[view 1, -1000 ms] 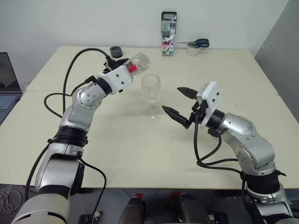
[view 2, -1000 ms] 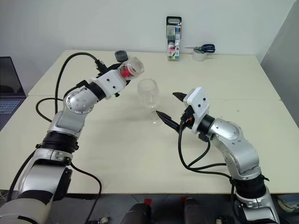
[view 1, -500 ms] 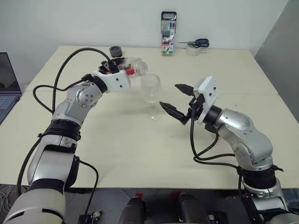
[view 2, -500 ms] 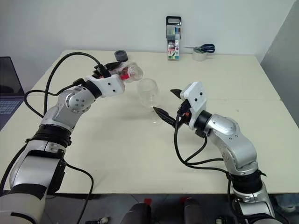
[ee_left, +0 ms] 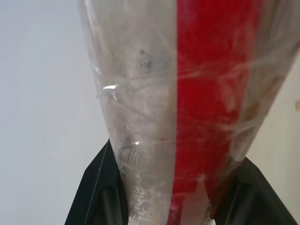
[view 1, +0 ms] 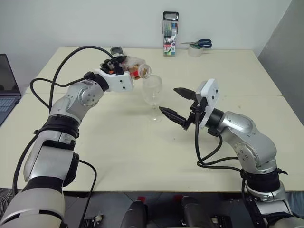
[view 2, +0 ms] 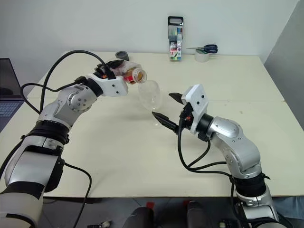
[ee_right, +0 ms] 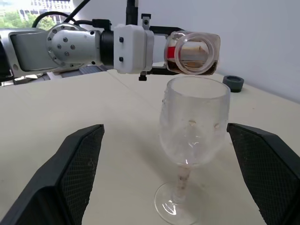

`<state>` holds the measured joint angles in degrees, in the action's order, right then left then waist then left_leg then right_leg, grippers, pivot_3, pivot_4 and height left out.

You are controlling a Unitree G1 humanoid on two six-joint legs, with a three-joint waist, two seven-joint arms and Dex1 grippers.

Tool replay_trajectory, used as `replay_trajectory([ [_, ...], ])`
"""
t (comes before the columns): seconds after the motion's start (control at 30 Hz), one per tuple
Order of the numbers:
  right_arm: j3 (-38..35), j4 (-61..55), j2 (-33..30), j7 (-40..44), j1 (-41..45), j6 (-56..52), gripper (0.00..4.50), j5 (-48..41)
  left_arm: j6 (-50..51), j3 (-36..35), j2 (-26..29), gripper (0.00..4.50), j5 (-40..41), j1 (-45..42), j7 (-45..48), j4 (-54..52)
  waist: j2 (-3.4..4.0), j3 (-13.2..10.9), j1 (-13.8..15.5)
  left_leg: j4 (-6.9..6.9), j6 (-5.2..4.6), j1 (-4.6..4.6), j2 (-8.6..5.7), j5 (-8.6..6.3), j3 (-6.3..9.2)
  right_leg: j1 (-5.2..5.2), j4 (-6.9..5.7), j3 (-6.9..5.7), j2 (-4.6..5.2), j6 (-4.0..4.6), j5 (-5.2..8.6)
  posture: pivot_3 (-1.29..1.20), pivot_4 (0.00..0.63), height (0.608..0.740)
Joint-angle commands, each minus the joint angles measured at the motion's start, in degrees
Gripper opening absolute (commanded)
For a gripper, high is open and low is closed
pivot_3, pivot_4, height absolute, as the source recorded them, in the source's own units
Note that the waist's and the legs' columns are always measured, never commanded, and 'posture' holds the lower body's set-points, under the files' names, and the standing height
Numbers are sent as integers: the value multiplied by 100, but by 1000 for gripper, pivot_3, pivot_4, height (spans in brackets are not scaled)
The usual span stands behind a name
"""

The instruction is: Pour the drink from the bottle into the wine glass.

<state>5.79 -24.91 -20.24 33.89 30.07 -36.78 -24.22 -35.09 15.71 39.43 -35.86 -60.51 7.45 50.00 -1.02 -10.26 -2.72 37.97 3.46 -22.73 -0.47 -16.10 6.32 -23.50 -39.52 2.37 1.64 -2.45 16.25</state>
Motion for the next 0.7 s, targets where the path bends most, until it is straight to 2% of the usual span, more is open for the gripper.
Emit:
replay_trajectory([
  [0.03, -87, -139, -84, 167, 76, 90, 4500, -170, -138, 25, 171, 1710, -92, -311, -264, 25, 0, 0, -8, 0, 0, 0, 0, 0, 0, -1, -1, 0, 0, 0, 0, 0, 150, 740],
  [0.7, -397, 994, -747, 1162, 826, 88, 4500, -566, -419, 471, 243, 1709, -589, -871, -947, 743, 0, 0, -30, 2, 0, -3, -1, 0, -1, -5, -6, 1, 1, 0, 0, 0, 150, 740],
])
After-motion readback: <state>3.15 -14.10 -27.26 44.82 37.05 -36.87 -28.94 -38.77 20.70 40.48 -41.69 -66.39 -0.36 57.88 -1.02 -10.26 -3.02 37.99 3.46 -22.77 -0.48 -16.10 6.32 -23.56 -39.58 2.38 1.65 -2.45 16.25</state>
